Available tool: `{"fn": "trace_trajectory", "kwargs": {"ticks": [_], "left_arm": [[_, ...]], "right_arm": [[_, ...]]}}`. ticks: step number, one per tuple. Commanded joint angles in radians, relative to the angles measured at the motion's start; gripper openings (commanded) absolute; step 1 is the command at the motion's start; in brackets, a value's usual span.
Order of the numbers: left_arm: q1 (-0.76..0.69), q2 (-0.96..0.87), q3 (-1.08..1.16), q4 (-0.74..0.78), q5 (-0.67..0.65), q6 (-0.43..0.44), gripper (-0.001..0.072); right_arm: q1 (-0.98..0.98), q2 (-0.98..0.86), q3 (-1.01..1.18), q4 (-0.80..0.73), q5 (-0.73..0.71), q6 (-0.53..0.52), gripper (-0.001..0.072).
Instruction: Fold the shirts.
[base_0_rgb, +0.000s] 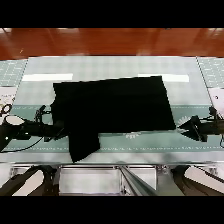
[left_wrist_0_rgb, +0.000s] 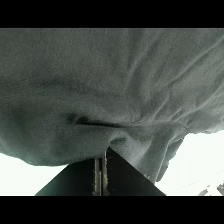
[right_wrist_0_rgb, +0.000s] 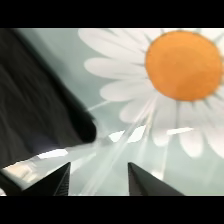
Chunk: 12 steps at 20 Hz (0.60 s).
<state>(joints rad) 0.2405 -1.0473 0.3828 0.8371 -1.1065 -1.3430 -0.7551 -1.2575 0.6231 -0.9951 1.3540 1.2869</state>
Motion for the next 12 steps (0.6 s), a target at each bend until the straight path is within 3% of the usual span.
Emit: {"fn": "trace_trajectory", "kwargs": {"ticks": [1,6,10,12], "left_arm": [[0.000,-0.001,0.001,0.000,0.004,-0.001,0.0027],[0.000,-0.001,0.001,-0.001,0.030,-0.004,0.0027],[0.000,-0.001,0.001,-0.001,0.034,-0.004,0.0026],[0.000,-0.001,0.001,-0.001,0.034,-0.004,0.0026]], "right_arm": [[-0.001,-0.069,-0.002,0.052,-0.021,-0.032,0.0411],[0.005,-0.124,-0.002,0.184,-0.058,-0.098,0.0411],[0.146,-0.126,0.010,0.172,-0.153,-0.072,0.0408],[0.211,-0.126,0.031,0.183,-0.179,-0.069,0.0254]]}}
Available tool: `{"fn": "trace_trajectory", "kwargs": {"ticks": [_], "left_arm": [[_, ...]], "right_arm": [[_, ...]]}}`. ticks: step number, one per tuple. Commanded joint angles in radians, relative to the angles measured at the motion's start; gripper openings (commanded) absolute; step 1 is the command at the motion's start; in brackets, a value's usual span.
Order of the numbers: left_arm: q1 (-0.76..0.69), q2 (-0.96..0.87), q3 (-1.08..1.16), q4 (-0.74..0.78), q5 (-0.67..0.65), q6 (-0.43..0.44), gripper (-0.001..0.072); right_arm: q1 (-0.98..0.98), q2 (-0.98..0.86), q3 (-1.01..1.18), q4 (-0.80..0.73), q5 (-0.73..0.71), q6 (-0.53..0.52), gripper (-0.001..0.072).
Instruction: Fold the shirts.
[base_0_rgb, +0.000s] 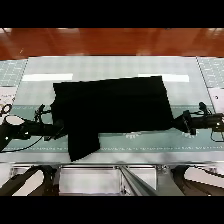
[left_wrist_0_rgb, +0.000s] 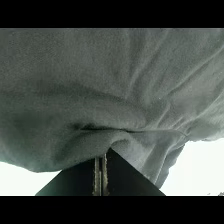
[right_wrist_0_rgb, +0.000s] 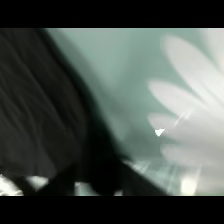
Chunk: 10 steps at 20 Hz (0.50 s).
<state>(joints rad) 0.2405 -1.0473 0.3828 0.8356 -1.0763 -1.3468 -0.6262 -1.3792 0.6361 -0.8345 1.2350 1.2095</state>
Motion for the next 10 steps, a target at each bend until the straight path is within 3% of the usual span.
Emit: {"fn": "trace_trajectory", "kwargs": {"ticks": [1,2,7,10], "left_arm": [[0.002,-0.001,0.002,0.001,0.004,0.000,0.0026],[0.003,-0.001,0.002,0.002,0.003,0.001,0.0027],[0.011,-0.001,0.064,0.002,-0.005,0.030,0.0027],[0.022,-0.004,0.160,-0.004,0.091,0.029,0.0026]], "right_arm": [[0.109,-0.003,0.035,0.021,-0.055,-0.009,0.0128],[0.126,-0.003,0.053,0.021,-0.038,-0.048,0.0028],[0.123,-0.003,0.141,-0.056,0.027,-0.040,0.0028],[0.132,-0.003,0.203,0.044,0.001,-0.062,0.0028]]}}
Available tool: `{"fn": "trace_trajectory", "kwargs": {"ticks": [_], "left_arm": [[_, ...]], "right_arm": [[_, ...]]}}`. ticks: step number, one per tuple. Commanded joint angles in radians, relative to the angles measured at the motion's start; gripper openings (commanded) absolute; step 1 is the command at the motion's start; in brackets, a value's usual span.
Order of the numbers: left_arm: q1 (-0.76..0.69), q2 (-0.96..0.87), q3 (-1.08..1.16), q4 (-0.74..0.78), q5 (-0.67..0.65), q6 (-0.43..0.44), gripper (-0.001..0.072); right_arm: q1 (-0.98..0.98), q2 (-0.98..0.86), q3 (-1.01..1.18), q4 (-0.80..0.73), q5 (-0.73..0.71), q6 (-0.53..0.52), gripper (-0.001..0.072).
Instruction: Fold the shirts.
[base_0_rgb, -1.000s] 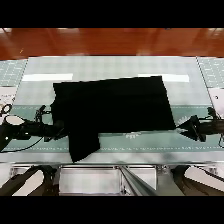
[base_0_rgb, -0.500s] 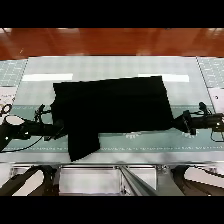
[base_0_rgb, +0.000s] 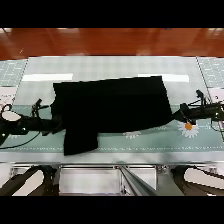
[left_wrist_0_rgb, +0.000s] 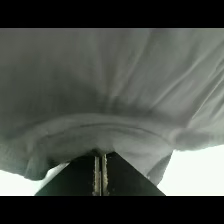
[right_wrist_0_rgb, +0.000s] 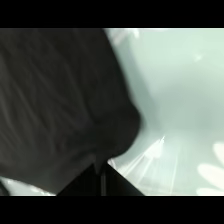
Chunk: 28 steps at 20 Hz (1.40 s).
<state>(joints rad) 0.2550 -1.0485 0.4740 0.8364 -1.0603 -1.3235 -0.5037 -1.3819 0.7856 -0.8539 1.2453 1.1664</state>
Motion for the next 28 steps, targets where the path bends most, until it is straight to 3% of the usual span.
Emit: {"fn": "trace_trajectory", "kwargs": {"ticks": [1,5,14,20,26,27,28], "left_arm": [[0.007,-0.014,0.108,-0.027,0.113,0.003,0.0026],[0.005,-0.167,0.315,-0.121,0.154,0.003,0.0026],[-0.071,-0.557,0.743,-0.123,0.102,-0.008,0.0026],[-0.073,-0.679,0.879,-0.122,0.084,-0.035,0.0026],[-0.083,-0.737,0.908,-0.123,0.095,-0.013,0.0029],[-0.085,-0.737,0.908,-0.123,0.094,-0.006,0.0088],[-0.085,-0.737,0.911,-0.122,0.079,-0.005,0.0298]], "right_arm": [[0.027,-0.001,0.076,0.120,-0.037,-0.029,0.0028],[0.144,-0.083,0.246,0.144,-0.110,-0.006,0.0028],[0.216,-0.375,0.649,0.163,-0.178,0.090,0.0028],[0.227,-0.516,0.816,0.190,-0.180,0.105,0.0028],[0.227,-0.573,0.826,0.207,-0.183,0.103,0.0034],[0.227,-0.578,0.826,0.209,-0.184,0.105,0.0168],[0.227,-0.578,0.826,0.209,-0.183,0.106,0.0372]]}}
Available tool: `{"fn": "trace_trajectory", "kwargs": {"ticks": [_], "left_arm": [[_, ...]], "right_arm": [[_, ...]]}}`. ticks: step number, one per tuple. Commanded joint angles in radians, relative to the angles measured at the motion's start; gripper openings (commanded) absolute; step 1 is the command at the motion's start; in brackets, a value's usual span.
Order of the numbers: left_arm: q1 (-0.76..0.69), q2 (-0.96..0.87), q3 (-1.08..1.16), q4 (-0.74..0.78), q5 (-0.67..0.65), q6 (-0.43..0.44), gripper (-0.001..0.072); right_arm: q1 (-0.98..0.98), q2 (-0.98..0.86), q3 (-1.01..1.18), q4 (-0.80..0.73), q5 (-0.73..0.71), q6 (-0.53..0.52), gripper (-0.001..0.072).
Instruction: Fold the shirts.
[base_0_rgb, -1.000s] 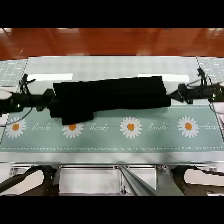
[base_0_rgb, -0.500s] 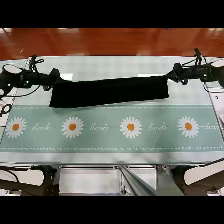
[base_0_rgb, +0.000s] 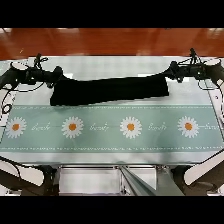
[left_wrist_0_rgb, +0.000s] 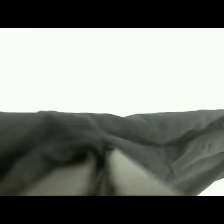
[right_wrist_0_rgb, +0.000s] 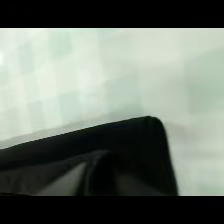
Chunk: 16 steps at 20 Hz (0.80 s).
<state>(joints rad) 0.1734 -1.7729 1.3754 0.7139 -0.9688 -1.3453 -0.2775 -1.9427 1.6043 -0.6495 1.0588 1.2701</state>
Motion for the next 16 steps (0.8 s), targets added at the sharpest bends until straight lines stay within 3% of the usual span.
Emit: {"fn": "trace_trajectory", "kwargs": {"ticks": [1,5,9,13,16], "left_arm": [[-0.003,-0.012,0.016,0.004,-0.042,0.015,0.0501],[0.074,0.021,0.071,0.059,-0.217,-0.032,0.0506],[0.179,0.177,0.047,0.133,-0.243,-0.027,0.0506],[0.184,0.436,-0.175,0.156,-0.078,0.029,0.0506],[0.113,0.645,-0.452,0.153,0.146,0.028,0.0506]], "right_arm": [[0.000,-0.015,0.007,0.013,0.014,0.002,0.0419],[-0.066,0.024,0.079,0.010,0.180,0.002,0.0418],[-0.224,0.158,0.097,-0.053,0.292,0.004,0.0418],[-0.324,0.254,0.040,-0.280,0.288,0.016,0.0418],[-0.320,0.263,-0.156,-0.259,0.143,0.073,0.0417]]}}
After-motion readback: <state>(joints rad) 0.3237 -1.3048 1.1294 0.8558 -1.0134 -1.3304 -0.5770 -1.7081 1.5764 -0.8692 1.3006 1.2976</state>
